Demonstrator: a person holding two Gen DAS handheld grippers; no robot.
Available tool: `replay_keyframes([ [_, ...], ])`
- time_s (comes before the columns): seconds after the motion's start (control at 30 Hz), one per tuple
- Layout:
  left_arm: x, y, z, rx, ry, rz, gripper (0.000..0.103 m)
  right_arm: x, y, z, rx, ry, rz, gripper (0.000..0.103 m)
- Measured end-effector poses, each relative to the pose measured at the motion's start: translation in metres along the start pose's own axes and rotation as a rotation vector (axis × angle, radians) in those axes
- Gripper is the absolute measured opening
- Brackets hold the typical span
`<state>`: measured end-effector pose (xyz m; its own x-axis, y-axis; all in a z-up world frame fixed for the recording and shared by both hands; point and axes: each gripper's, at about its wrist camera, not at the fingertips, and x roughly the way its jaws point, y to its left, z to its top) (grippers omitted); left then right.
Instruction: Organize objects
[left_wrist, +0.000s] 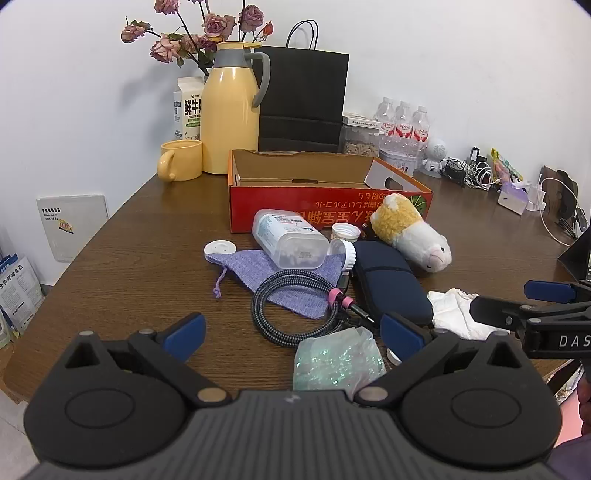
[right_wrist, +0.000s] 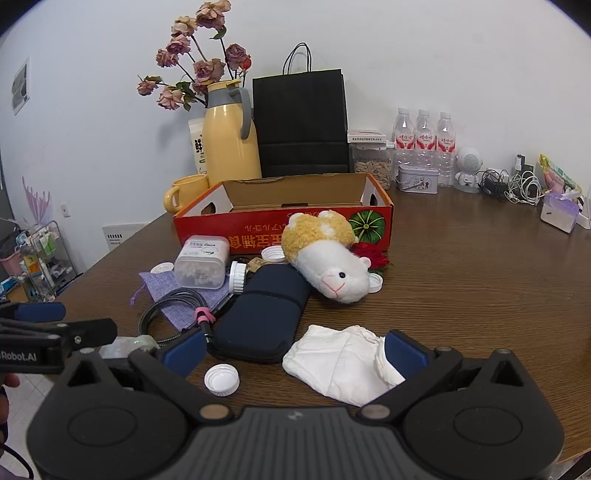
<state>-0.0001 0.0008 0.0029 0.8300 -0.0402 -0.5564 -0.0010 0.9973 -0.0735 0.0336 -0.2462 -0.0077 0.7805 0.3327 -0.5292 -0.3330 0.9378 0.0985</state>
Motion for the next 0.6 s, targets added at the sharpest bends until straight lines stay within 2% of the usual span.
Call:
replay_keyframes([
  [0.6, -0.0004, -0.0002, -0.0003, 0.0, -0.002, 0.0, 0.103, -0.0008, -0.0004, 0.0008, 0.0, 0.0, -0.002, 0.103],
])
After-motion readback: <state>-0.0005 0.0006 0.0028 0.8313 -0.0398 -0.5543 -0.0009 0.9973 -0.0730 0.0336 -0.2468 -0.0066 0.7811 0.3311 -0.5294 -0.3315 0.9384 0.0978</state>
